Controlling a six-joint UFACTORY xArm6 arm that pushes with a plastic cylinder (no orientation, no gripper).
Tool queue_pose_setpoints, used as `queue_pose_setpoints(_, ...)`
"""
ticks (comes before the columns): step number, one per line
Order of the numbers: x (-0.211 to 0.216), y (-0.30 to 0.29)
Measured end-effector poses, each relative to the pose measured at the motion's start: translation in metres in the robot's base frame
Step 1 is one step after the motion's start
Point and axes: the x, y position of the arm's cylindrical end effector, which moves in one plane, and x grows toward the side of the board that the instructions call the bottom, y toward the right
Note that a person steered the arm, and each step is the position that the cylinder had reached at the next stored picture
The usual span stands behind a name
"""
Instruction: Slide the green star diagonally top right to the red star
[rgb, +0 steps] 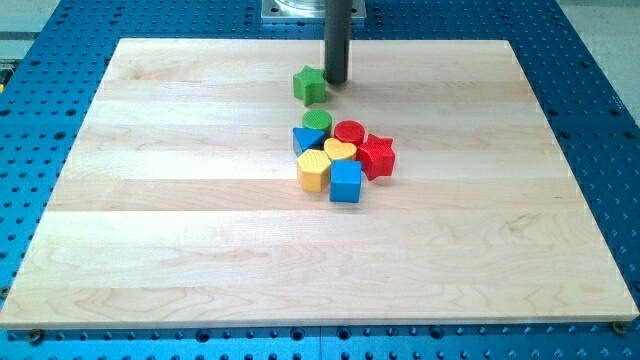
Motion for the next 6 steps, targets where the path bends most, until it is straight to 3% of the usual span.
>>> queue_pose_setpoints(1, -0.033, -0.066)
queue_pose_setpoints(2, -0.001, -0.069)
queue_pose_setpoints(4, 0.030, 0.016)
queue_pose_setpoints(5, 0.029, -0.040)
queue_pose_setpoints(6, 0.039, -0.058)
